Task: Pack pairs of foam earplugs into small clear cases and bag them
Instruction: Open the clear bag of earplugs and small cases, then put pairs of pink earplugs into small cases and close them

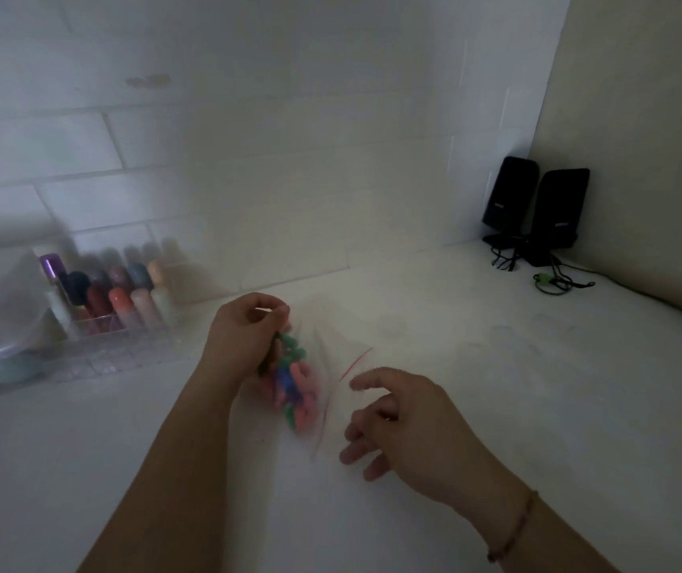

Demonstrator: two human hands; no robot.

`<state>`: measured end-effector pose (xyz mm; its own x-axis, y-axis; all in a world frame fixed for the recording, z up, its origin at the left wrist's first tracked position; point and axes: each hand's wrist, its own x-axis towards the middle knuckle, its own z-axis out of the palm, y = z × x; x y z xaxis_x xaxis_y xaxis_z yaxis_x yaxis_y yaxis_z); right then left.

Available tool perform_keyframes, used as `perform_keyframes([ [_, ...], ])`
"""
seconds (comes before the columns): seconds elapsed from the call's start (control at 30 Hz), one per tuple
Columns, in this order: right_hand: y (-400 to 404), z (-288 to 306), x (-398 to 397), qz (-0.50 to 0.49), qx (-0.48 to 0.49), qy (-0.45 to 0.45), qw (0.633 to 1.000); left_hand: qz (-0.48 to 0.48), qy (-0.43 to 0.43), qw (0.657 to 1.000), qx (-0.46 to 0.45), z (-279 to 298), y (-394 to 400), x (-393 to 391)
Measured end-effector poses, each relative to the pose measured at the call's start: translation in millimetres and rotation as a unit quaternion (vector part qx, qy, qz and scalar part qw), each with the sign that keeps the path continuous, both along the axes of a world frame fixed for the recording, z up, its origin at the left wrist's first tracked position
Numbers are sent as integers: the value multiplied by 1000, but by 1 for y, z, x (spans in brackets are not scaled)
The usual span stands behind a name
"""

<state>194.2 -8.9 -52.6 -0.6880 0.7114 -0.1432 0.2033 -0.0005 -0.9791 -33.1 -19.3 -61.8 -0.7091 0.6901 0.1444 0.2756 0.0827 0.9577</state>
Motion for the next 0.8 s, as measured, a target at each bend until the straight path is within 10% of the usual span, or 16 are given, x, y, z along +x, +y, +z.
perform_keyframes([
  [0.23, 18, 11, 14, -177, 391, -142, 892, 43, 92, 992, -75, -14, 11, -10],
  [0.6, 124, 4, -58, 15, 476, -438, 763, 49, 87, 991, 86, -3, 8, 9],
  [0.8, 119, 7, -42, -31, 519, -290, 803, 5, 5, 988, 152, 16, 4, 39],
])
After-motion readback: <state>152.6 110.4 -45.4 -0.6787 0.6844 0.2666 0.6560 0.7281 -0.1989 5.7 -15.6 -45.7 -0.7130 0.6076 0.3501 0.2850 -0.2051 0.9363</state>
